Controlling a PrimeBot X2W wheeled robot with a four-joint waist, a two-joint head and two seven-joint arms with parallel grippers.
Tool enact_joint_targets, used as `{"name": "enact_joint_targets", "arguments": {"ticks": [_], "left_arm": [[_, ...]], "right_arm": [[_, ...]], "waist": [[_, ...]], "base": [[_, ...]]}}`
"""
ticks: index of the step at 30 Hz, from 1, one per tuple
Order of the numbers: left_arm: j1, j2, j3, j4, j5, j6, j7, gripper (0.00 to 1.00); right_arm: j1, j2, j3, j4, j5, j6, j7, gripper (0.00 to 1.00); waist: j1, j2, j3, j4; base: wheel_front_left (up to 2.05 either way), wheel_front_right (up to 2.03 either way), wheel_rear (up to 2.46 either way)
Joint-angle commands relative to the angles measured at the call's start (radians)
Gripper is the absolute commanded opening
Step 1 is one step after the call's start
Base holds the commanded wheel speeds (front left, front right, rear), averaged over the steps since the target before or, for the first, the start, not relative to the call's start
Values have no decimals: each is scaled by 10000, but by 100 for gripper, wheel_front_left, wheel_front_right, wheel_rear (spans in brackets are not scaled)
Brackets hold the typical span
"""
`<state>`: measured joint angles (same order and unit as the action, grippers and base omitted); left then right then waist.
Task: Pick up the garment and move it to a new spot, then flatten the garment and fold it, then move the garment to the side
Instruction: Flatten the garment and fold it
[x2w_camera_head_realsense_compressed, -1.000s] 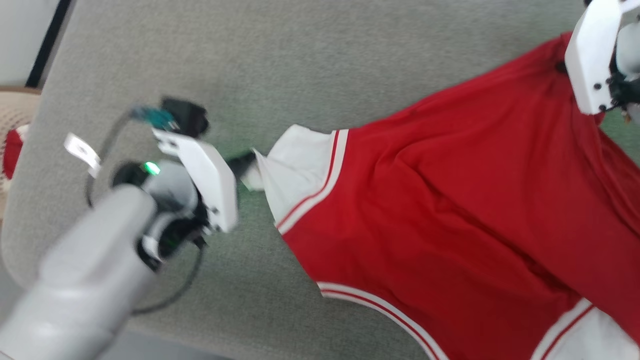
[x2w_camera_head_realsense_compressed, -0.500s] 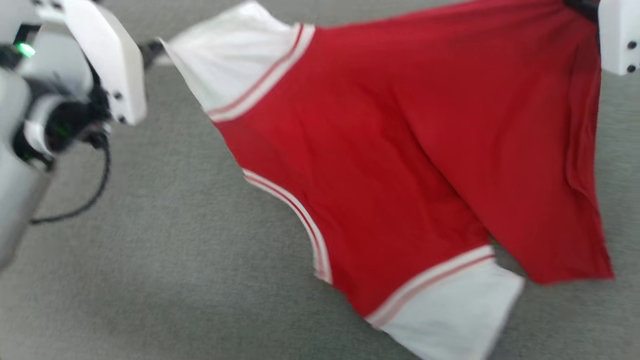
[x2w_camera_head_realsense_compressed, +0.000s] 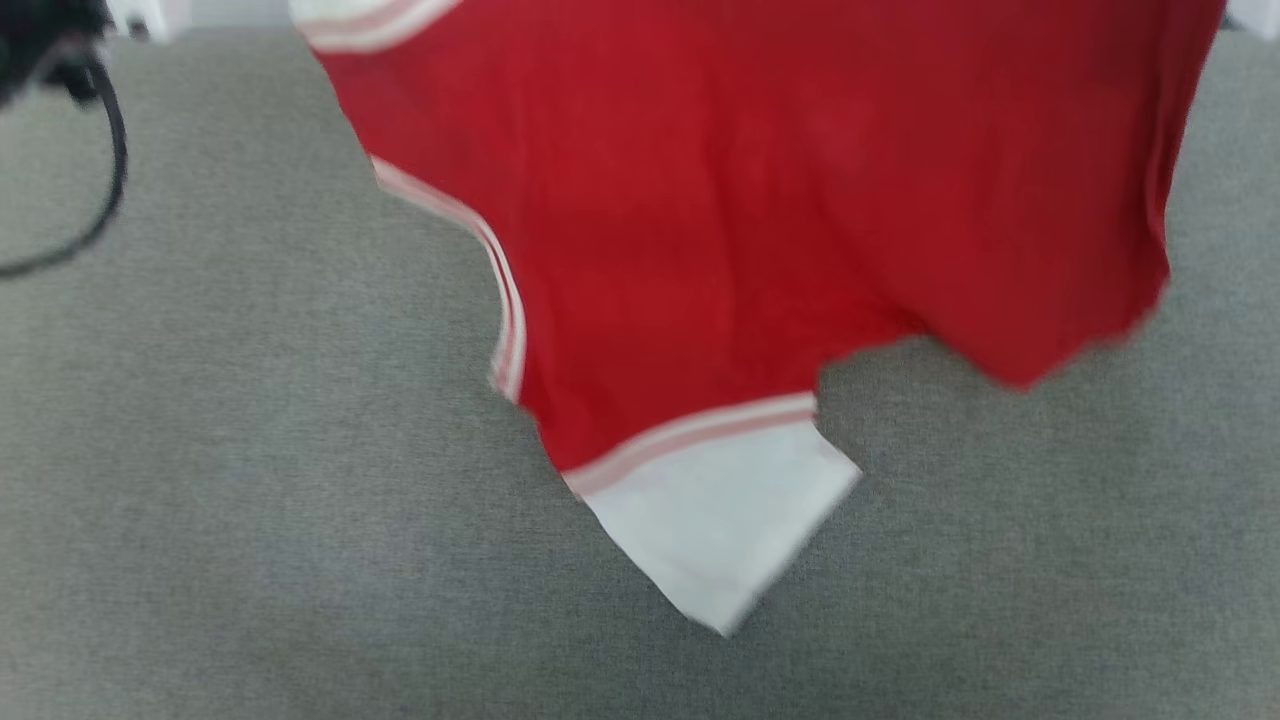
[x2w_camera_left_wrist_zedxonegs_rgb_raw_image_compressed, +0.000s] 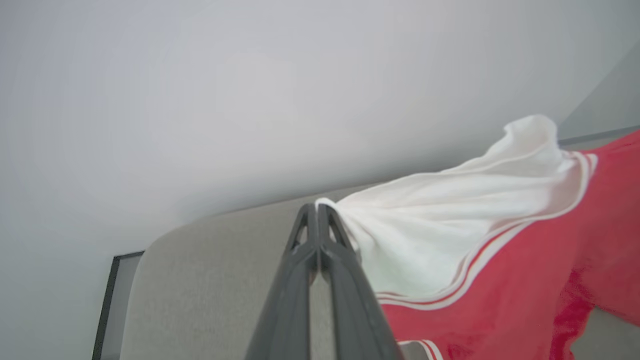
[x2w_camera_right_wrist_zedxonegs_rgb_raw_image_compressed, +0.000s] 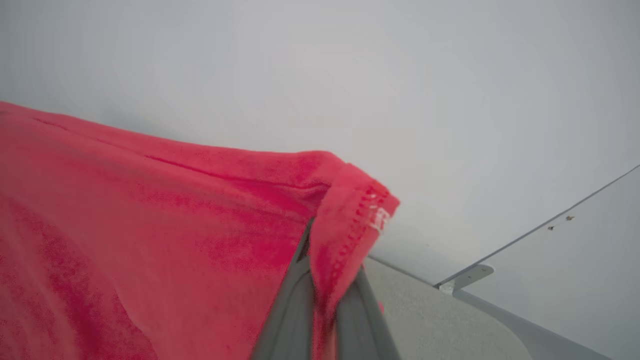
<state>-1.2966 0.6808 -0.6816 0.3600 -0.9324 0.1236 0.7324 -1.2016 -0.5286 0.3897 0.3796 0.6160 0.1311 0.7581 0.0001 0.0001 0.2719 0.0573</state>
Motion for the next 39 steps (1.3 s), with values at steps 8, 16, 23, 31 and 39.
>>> {"name": "enact_joint_targets", "arguments": {"ticks": [8,16,23,31,39], "left_arm": [[-2300,-687,113,1623,1553,-412,-2597,0],[-4487,-1302,92,3268,3468,-316,-6908,0],[-4195,-1688,-205,4330,3713,-1297,-9361,0],[-1929,-1612,-1220,4983,2516,-2492,-7179,0],[1363,-622,-2080,2540,-297,-2424,-3505,0]], "right_arm": [[-1699,1171,-1131,1516,-2479,-6,-2543,0],[-3331,2203,-2694,3387,-5733,-6,-7006,0],[-3139,2713,-2485,5210,-6899,-6,-8277,0],[-1597,3133,-1371,6606,-4539,-6,-7242,0],[1125,1948,846,4379,-1452,-4,-4917,0]], "waist": [[-1,-1,1105,-242],[-1,-1,1924,-212],[-1,-1,2023,48],[-1,-1,1587,383],[-1,-1,1012,595]], "base": [[0,0,0],[0,0,0],[0,0,0],[0,0,0],[0,0,0]]}}
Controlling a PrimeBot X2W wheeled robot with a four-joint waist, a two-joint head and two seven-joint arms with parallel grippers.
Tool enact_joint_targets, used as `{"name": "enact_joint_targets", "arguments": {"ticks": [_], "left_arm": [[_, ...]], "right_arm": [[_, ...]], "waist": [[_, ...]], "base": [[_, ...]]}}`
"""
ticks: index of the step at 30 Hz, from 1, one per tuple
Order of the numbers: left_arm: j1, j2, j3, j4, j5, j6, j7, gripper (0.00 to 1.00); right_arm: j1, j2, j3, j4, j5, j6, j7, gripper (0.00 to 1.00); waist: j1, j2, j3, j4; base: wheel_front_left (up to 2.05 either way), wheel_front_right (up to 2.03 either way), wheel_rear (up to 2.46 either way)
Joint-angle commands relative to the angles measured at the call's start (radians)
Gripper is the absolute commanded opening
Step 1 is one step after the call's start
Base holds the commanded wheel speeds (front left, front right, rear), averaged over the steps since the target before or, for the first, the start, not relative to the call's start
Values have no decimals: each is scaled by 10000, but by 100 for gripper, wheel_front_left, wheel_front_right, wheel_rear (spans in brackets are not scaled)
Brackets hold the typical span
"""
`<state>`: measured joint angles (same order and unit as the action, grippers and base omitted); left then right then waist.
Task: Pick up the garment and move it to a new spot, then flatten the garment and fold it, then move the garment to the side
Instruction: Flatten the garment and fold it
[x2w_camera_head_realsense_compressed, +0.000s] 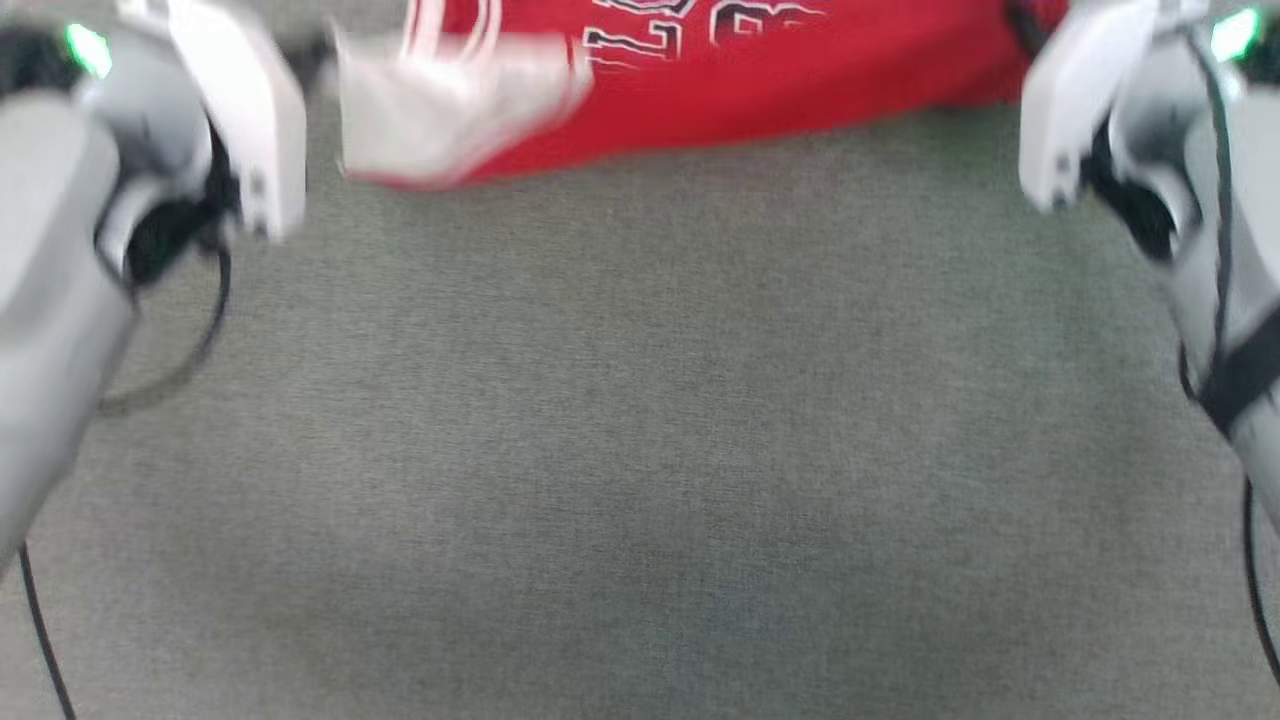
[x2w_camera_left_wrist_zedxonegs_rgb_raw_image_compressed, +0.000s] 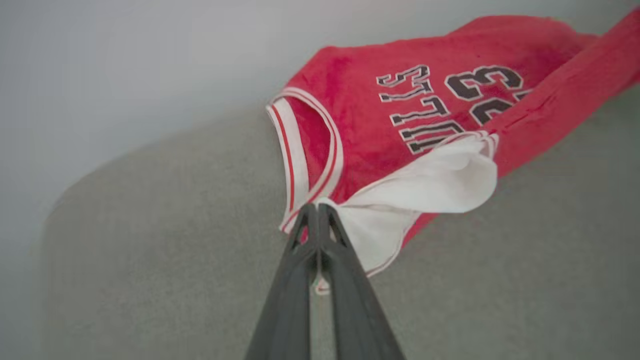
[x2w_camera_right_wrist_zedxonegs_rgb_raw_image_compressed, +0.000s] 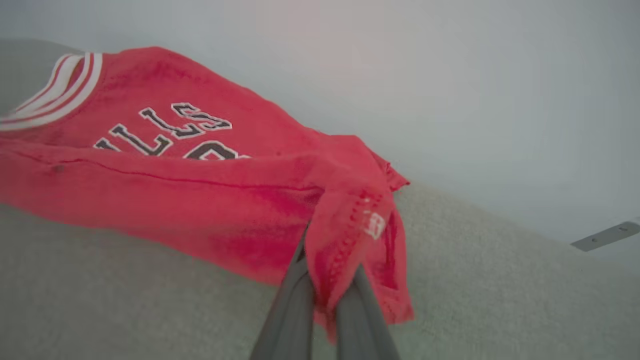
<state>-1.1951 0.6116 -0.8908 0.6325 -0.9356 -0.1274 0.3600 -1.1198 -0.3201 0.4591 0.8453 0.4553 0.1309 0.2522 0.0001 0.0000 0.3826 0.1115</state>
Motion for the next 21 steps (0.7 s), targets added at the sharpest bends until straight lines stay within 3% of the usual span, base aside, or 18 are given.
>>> {"name": "enact_joint_targets", "arguments": {"ticks": [1,4,10,16,21], "left_arm": [[349,70,12,-185,-264,86,219,0],[1388,544,-85,-1343,-732,615,990,0],[3480,1733,-227,-4269,-1422,2206,1885,0],[5412,2670,-259,-6798,-2096,3797,2056,0],[6661,3129,-487,-8014,-2454,4645,2096,0]], "right_arm": [[307,-137,152,-279,155,-2,141,0],[1501,-851,374,-1585,1032,-4,764,0],[4108,-1931,155,-4161,2056,-2,1861,0],[6584,-2704,-429,-6449,2325,-2,2796,0],[8300,-3187,-720,-7858,2580,-2,3603,0]], "waist": [[-1,0,-94,54],[-1,0,-223,94],[-1,0,-351,88],[-1,0,-405,-48],[-1,0,-442,-159]], "base": [[0,0,0],[0,0,0],[0,0,0],[0,0,0],[0,0,0]]}}
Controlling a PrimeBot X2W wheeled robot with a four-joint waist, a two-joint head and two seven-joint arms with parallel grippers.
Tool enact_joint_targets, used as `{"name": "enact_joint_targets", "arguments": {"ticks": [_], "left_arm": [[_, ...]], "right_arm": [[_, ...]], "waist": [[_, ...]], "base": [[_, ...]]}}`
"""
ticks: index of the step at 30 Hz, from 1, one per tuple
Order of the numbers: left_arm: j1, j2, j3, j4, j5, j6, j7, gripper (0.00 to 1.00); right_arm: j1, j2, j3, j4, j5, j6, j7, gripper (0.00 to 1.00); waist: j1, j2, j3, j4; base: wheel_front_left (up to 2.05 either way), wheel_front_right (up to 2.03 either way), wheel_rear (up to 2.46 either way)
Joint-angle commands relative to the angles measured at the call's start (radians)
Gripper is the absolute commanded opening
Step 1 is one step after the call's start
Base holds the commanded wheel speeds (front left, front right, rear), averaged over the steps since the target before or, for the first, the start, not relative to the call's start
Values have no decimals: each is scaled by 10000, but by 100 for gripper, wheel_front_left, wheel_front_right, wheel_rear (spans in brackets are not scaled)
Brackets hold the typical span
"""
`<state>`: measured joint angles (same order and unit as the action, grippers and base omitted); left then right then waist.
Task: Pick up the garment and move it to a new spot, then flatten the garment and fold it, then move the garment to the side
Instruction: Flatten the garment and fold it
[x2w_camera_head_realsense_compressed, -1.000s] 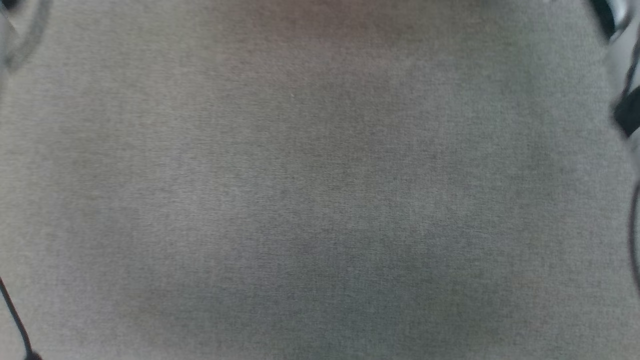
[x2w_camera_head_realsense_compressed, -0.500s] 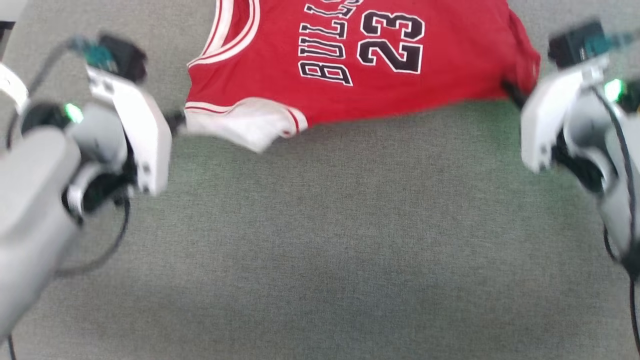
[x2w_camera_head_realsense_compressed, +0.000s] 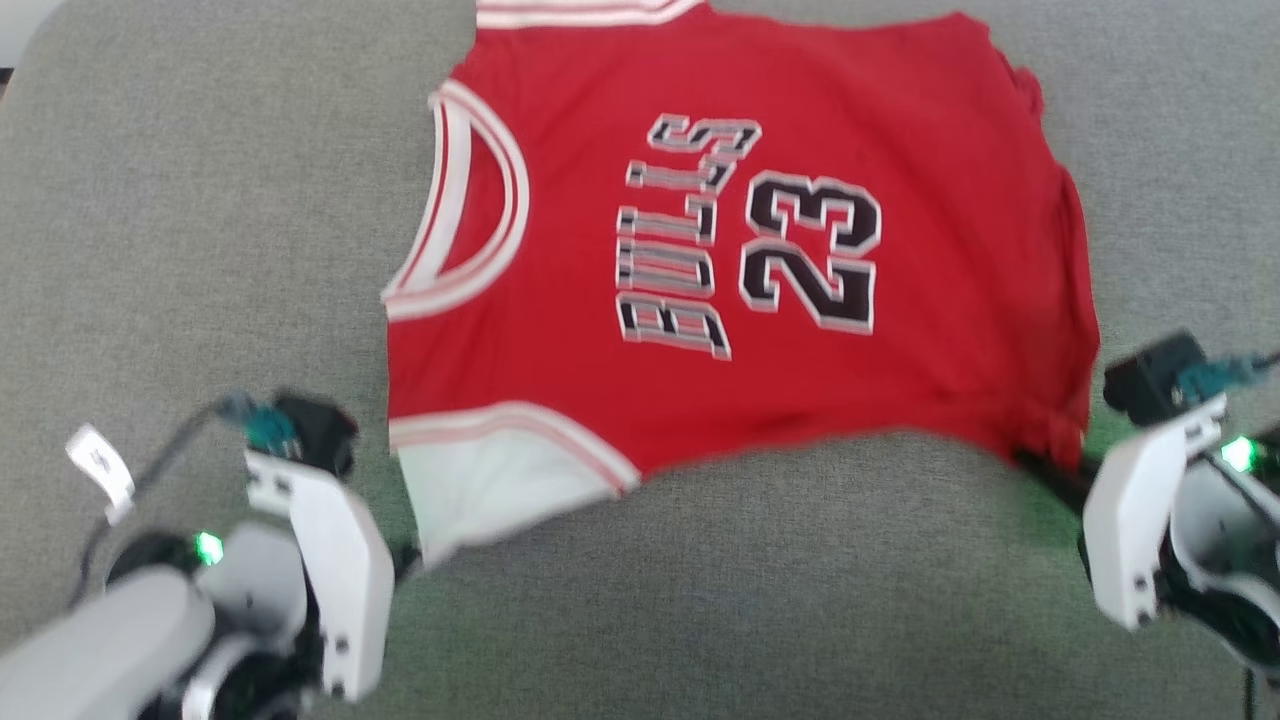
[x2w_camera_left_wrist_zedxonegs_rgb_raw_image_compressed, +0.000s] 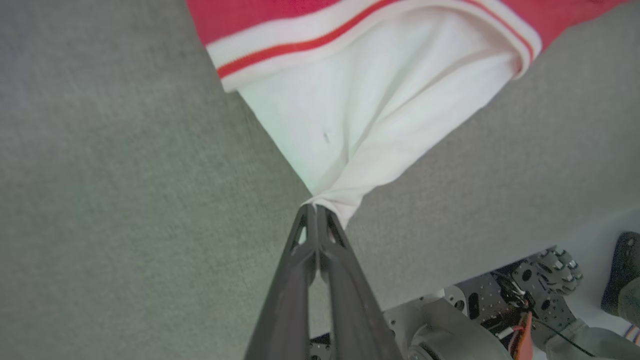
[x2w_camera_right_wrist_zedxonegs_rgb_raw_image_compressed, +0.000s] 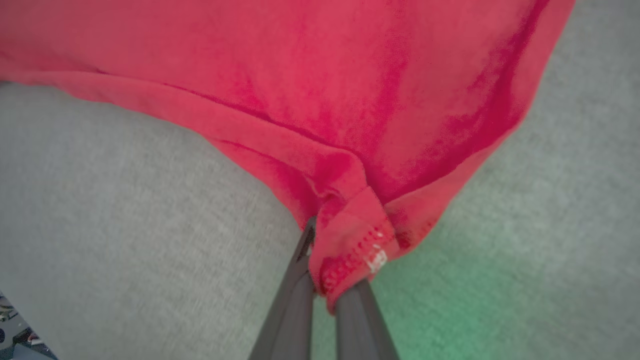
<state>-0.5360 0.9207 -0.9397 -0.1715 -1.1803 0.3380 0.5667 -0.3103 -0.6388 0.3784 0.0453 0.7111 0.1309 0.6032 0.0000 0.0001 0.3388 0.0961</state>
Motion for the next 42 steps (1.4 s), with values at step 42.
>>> {"name": "enact_joint_targets", "arguments": {"ticks": [42], "left_arm": [[-3218,235,902,322,1731,-1137,325,0]], "right_arm": [[726,252,-2457,-2463,-550,-2,912,0]], "waist": [[0,-1,341,-370]], "base": [[0,0,0]]}}
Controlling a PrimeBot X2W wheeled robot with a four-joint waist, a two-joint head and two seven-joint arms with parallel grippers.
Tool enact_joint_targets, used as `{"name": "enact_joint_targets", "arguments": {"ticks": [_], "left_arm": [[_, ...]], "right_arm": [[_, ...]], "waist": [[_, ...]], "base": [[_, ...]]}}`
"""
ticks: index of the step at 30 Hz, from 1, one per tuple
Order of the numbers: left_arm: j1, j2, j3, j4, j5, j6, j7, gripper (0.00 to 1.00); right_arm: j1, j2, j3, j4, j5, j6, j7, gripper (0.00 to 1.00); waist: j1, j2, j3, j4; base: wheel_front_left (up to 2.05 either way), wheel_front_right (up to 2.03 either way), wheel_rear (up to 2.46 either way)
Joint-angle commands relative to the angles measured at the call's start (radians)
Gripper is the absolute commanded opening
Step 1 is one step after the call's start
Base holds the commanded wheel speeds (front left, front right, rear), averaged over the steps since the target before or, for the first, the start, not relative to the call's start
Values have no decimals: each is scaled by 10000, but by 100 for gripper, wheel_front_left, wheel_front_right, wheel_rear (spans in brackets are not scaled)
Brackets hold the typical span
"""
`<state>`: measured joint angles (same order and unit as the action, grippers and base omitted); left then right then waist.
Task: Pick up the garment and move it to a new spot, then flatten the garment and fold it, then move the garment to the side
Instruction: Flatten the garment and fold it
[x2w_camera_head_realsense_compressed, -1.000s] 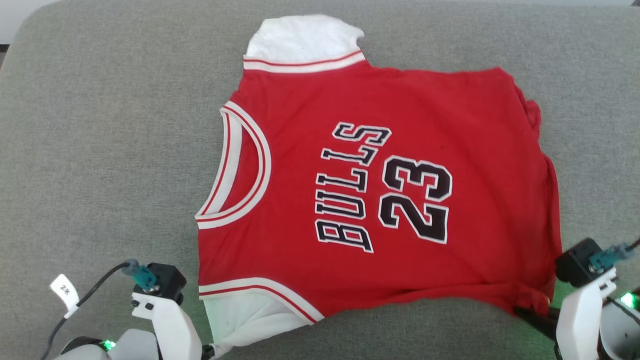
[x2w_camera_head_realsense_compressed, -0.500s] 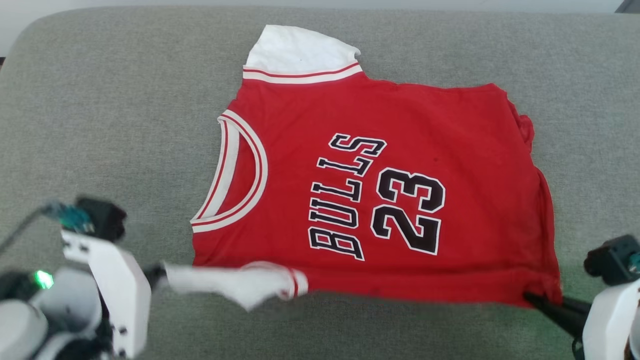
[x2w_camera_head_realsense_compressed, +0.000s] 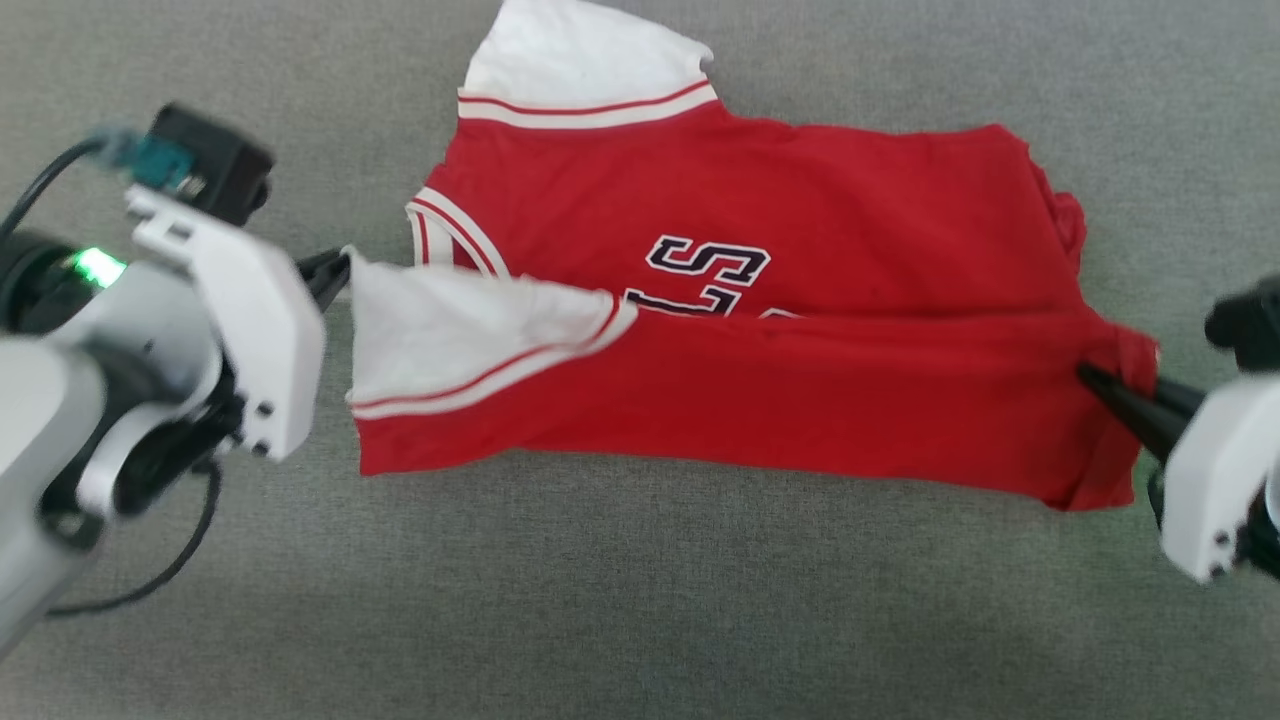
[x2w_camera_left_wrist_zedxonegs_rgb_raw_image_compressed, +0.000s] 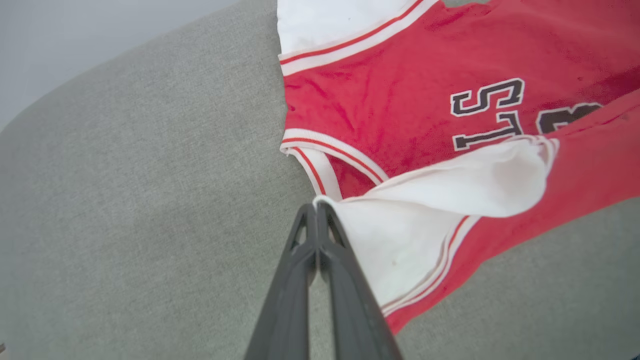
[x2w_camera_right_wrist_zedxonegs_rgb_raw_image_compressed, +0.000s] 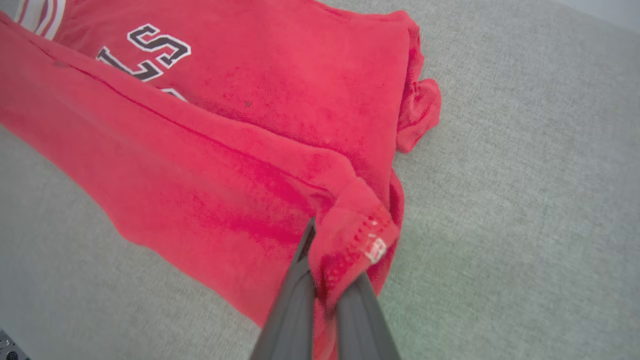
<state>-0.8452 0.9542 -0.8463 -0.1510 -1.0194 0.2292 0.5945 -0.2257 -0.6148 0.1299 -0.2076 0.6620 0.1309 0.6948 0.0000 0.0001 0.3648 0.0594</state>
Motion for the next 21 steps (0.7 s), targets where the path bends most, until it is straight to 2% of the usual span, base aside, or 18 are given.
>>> {"name": "enact_joint_targets", "arguments": {"ticks": [1,11,19,20,21], "left_arm": [[-337,-318,-116,480,152,-240,123,0],[-1397,-2180,-629,4140,-152,-1409,607,0],[-1509,-3078,-813,6401,-581,-1879,983,0],[-1576,-3156,-765,6592,-609,-1872,913,15],[-1665,-3176,-727,6698,-580,-1920,807,42]], "right_arm": [[-367,113,124,229,-109,-2,-12,0],[-2275,441,1462,2300,-338,-2,-25,0],[-3236,687,2506,3547,-92,-4,255,0],[-3319,701,2571,3627,-58,-4,243,13],[-3405,682,2658,3661,-26,-2,223,35]], "waist": [[0,-1,155,-16],[0,-1,751,-200],[0,-1,883,-341],[0,-1,873,-339],[0,-1,857,-337]], "base": [[0,0,0],[0,0,0],[0,0,0],[0,0,0],[0,0,0]]}}
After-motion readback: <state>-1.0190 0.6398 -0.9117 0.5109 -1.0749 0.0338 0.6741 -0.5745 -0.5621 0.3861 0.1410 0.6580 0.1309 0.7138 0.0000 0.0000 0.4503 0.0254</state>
